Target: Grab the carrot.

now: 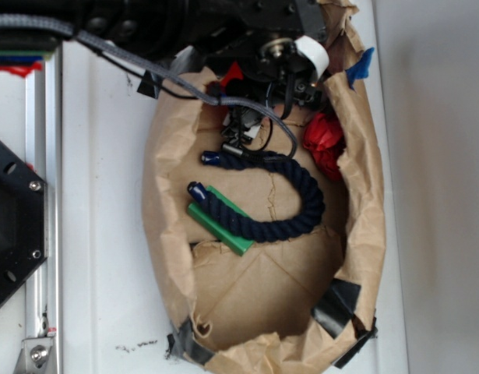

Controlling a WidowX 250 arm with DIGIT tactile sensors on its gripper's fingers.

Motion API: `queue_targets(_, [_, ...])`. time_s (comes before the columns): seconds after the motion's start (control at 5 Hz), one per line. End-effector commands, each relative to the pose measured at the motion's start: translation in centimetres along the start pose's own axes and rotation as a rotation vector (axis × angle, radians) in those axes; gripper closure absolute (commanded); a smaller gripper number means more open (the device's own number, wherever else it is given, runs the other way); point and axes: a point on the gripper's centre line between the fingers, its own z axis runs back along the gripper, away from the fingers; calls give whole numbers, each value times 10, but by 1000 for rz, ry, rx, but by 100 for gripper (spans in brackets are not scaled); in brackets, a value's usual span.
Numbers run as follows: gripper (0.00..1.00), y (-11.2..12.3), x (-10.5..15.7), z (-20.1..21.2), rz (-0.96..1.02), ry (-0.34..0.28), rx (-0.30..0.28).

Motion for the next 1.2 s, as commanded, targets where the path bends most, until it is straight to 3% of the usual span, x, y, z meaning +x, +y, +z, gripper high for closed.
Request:
queue_targets(0.0, [100,-5,9,18,-27,-52,30])
queue_targets(0.4, [100,-17,13,38,-32,-89,7])
queue_targets(0.6, [100,-31,29,70,-13,-111,-27])
queue_targets(0.8, [100,-50,50,88,34,-95,-38])
queue_targets(1.0, [100,-64,68,108,103,-147,-119])
